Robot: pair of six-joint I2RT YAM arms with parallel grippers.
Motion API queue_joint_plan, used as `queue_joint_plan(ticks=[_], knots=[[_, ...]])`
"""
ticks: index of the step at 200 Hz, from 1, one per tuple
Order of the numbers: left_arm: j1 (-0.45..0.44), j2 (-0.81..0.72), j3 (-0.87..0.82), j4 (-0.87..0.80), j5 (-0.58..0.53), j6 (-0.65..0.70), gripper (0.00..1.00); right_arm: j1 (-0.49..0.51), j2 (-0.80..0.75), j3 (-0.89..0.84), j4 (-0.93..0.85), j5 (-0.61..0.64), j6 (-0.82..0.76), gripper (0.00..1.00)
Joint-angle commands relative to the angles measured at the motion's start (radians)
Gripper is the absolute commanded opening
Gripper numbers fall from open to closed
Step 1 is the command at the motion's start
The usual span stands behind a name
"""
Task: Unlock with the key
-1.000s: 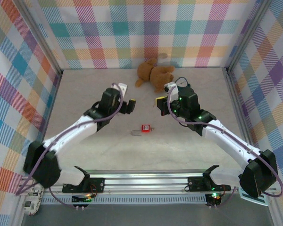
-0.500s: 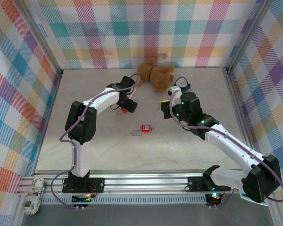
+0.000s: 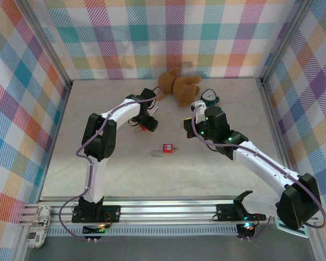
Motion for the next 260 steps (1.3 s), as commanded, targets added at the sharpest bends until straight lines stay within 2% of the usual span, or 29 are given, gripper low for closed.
queue_joint_plan(ticks=[1,35,78,105,128,139,177,196,260], knots=[[0.029,0.025,0.052,-0.058,0.019,0.01,0.77,-0.005,0.007,0.002,0.031,-0.013,0.016,0.0],[0.032,0.052,0.074,-0.075,0.027,0.014,0.74,-0.005,0.018,0.008,0.027,-0.014,0.01,0.0],[0.035,0.1,0.108,-0.111,0.058,0.017,0.62,-0.005,0.021,0.018,0.024,-0.016,0.011,0.0],[0.035,0.109,0.114,-0.133,0.052,0.001,0.49,-0.004,0.024,0.026,0.021,-0.017,0.009,0.0],[0.035,0.1,0.105,-0.144,0.063,-0.023,0.42,-0.005,0.026,0.032,0.022,-0.022,0.012,0.0],[0.033,0.092,0.098,-0.146,0.075,-0.035,0.42,-0.005,0.026,0.031,0.027,-0.028,0.016,0.0],[0.03,0.077,0.095,-0.185,0.072,-0.039,0.57,-0.003,0.015,0.03,0.029,-0.038,0.026,0.0],[0.03,0.078,0.104,-0.221,0.051,-0.038,0.59,-0.003,0.005,0.022,0.028,-0.036,0.025,0.0],[0.031,0.13,0.145,-0.289,0.047,-0.039,0.46,-0.003,-0.008,0.016,0.023,-0.03,0.013,0.0]])
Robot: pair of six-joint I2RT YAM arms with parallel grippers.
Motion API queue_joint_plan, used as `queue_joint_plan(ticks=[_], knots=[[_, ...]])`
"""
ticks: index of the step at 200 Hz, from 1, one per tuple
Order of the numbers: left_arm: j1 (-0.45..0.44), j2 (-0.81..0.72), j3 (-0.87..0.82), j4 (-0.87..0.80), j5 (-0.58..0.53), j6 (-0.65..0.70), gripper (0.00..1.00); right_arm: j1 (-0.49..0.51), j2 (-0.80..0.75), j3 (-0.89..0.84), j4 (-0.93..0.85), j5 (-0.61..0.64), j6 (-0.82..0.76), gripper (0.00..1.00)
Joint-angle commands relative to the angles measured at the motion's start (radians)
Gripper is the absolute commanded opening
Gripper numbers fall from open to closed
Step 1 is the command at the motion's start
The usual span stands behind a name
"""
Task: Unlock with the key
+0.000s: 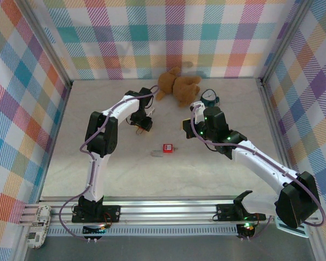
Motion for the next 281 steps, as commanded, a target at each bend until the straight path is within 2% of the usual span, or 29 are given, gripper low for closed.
queue_joint_plan(ticks=[1,20,49,79,103,126,164,193,245,281], knots=[[0.001,0.033,0.009,-0.086,-0.002,-0.006,0.46,-0.003,-0.024,0.016,0.024,-0.012,-0.001,0.0],[0.001,0.038,0.008,-0.072,-0.01,-0.002,0.4,-0.004,-0.024,0.017,0.025,-0.015,0.0,0.0],[0.001,0.022,-0.006,-0.04,-0.011,-0.013,0.36,-0.003,-0.024,0.022,0.019,-0.022,0.005,0.0],[-0.006,-0.093,-0.116,0.07,-0.021,-0.05,0.31,-0.002,-0.023,0.03,0.015,-0.024,0.014,0.0],[-0.03,-0.289,-0.327,0.273,-0.013,-0.121,0.3,0.007,-0.024,0.036,0.023,-0.033,0.04,0.0],[-0.07,-0.532,-0.621,0.568,-0.027,-0.185,0.26,0.03,-0.021,0.05,0.023,-0.026,0.055,0.0],[-0.161,-0.888,-1.025,0.98,-0.111,-0.227,0.25,0.087,-0.009,0.082,0.013,0.011,0.068,0.0],[-0.195,-1.076,-1.23,1.142,-0.163,-0.239,0.25,0.131,0.009,0.109,0.013,0.035,0.076,0.0],[-0.254,-1.362,-1.558,1.518,-0.15,-0.229,0.26,0.25,0.053,0.17,0.027,0.054,0.106,0.0],[-0.309,-1.47,-1.626,1.576,-0.141,-0.192,0.26,0.329,0.11,0.196,0.072,0.096,0.122,0.0]])
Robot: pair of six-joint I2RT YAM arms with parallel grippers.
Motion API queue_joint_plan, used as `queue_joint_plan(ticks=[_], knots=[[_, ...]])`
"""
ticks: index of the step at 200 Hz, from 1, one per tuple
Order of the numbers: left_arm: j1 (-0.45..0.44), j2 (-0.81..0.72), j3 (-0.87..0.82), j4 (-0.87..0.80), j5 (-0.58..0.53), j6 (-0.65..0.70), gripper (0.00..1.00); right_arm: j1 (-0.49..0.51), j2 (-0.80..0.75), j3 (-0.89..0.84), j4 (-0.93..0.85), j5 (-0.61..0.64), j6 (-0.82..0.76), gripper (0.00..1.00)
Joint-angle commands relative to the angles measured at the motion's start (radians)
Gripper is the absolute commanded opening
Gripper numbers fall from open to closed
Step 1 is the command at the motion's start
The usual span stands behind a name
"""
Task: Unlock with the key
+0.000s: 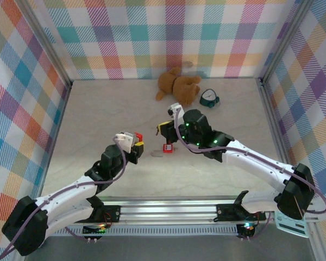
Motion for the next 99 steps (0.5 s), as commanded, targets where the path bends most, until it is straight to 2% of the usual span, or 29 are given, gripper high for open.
queue_joint_plan(ticks=[1,51,99], knots=[[-0.035,-0.063,-0.022,0.171,0.005,0.034,0.26,0.04,0.036,0.042,0.058,0.036,0.029,0.0],[-0.079,-0.068,-0.035,0.156,0.004,0.077,0.24,0.094,0.115,0.106,0.074,0.079,-0.007,0.0],[-0.095,-0.066,-0.044,0.15,-0.026,0.102,0.24,0.103,0.116,0.172,0.029,0.122,-0.088,0.0]])
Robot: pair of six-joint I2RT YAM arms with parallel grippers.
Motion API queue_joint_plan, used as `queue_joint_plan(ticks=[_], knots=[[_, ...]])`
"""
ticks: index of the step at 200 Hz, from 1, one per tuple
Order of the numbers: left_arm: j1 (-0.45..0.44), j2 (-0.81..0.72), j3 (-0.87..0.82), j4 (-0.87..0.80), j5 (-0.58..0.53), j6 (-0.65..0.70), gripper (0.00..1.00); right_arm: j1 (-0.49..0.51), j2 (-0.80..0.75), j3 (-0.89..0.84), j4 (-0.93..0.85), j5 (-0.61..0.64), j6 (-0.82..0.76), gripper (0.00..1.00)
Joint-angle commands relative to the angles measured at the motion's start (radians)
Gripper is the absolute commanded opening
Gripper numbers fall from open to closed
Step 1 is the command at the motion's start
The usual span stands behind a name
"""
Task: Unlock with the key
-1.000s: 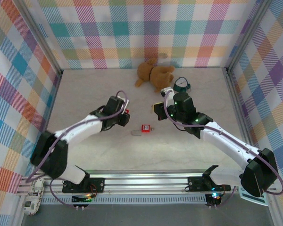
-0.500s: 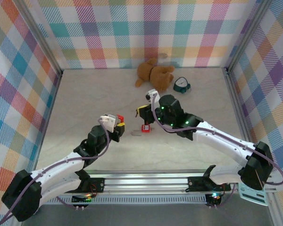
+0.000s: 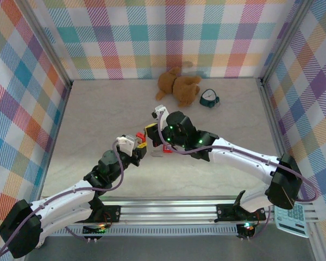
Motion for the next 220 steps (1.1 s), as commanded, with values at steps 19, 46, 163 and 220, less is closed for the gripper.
queue_joint_plan(ticks=[19,46,163,220], knots=[[-0.013,-0.011,-0.023,0.075,-0.016,0.034,0.24,0.004,0.007,0.078,-0.008,0.031,-0.063,0.0],[-0.019,-0.007,-0.022,0.079,-0.013,0.038,0.24,0.005,0.04,0.085,0.004,0.009,-0.033,0.0],[-0.034,-0.038,-0.019,0.074,-0.024,0.061,0.22,0.005,0.06,0.037,-0.001,0.002,-0.002,0.0],[-0.034,-0.024,-0.053,0.129,-0.038,0.052,0.21,0.005,0.007,-0.044,0.022,-0.025,0.047,0.0]])
